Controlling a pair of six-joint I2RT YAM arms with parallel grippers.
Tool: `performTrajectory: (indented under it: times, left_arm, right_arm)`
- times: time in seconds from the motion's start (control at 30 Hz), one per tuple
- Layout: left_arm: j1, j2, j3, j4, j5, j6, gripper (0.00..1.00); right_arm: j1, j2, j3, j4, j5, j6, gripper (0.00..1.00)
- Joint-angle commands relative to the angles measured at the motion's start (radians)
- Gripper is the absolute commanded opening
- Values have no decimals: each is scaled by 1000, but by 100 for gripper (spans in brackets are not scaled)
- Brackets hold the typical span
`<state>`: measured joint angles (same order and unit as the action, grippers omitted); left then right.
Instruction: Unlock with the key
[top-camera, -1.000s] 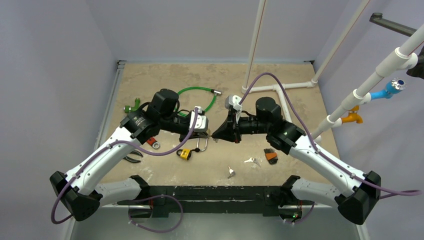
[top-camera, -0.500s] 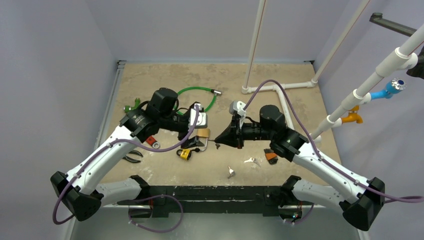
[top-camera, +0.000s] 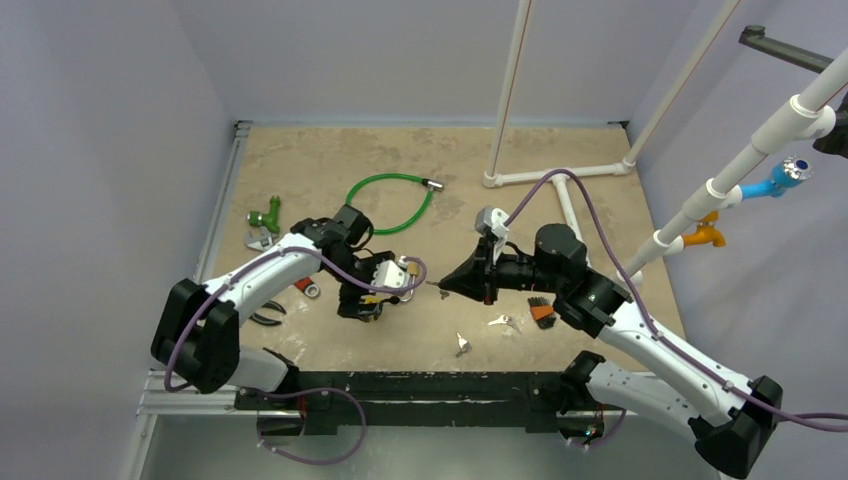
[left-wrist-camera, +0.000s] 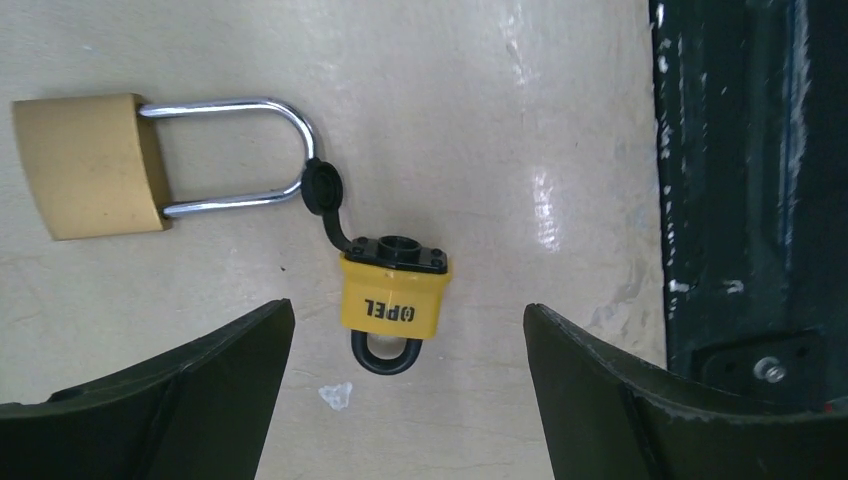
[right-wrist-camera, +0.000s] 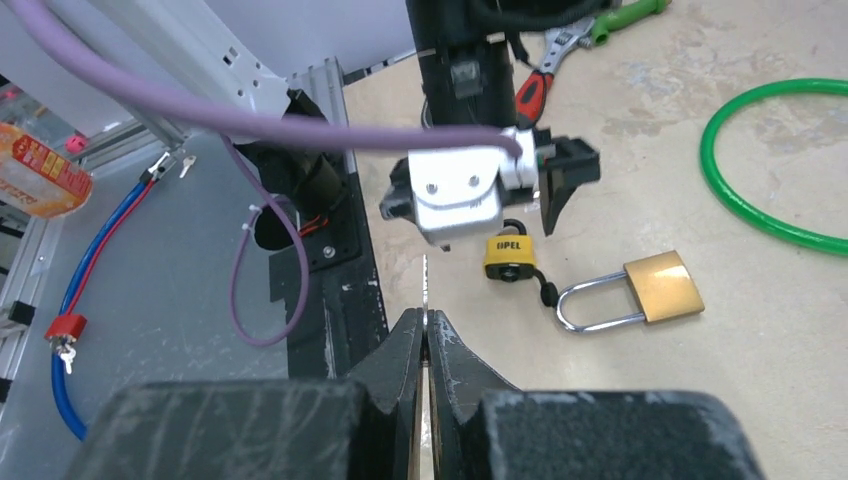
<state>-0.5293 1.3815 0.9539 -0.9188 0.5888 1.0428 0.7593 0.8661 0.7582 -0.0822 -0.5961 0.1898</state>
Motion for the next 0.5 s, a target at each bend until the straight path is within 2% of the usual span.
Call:
performTrajectory:
  times: [0.0, 0.13, 0.33, 0.47]
  left_arm:
    - [5, 43, -56, 40, -50, 225, 85]
    - [11, 87, -80, 98, -62, 278, 83]
    - [7, 145, -40, 150, -92, 201, 79]
    - [-32, 180, -39, 166, -155, 183, 70]
  right_arm:
    - [-1, -42, 8, 10, 42, 22, 0]
    - [-6, -64, 18, -13, 58, 20, 0]
    - [-16, -84, 23, -22, 56, 17, 0]
    - [-30, -96, 21, -26, 55, 17, 0]
